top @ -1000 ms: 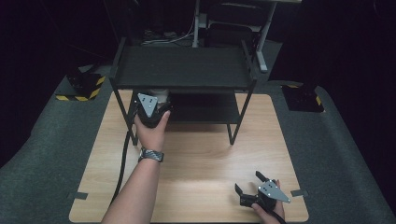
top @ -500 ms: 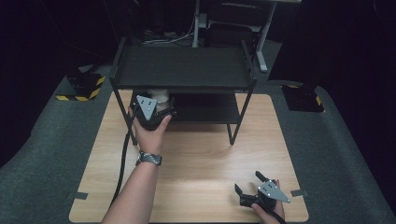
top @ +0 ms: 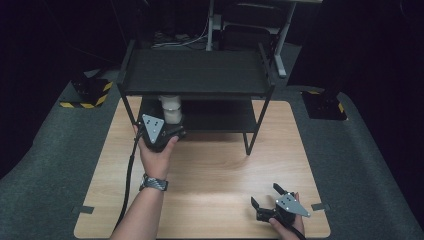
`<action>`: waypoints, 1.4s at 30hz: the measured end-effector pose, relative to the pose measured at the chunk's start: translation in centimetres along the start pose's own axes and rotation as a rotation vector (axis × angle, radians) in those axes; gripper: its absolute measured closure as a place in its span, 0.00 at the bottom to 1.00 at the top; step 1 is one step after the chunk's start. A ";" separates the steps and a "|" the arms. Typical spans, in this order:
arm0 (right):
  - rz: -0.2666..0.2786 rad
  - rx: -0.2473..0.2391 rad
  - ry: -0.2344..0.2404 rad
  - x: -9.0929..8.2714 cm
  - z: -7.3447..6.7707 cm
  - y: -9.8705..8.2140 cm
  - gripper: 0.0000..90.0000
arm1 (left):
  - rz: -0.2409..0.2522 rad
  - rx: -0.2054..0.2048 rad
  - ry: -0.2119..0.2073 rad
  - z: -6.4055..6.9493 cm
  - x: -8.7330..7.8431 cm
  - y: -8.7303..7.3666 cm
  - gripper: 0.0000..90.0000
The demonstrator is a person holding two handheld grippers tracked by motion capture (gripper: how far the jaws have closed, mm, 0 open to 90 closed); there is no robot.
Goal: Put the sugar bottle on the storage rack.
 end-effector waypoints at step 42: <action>-0.002 -0.008 0.004 0.1 0.0 0.0 0.00 | -0.032 -0.005 -0.120 -0.3 -12.0 -11.7 0.00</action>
Point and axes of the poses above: each handheld gripper's, and its own axes: x roughly forward along the jaws, y roughly out of its top, z roughly to its right, the point moved 8 cm from there along x, roughly forward along the jaws, and after that the axes turned 12 degrees about x, right-handed, at the moved point
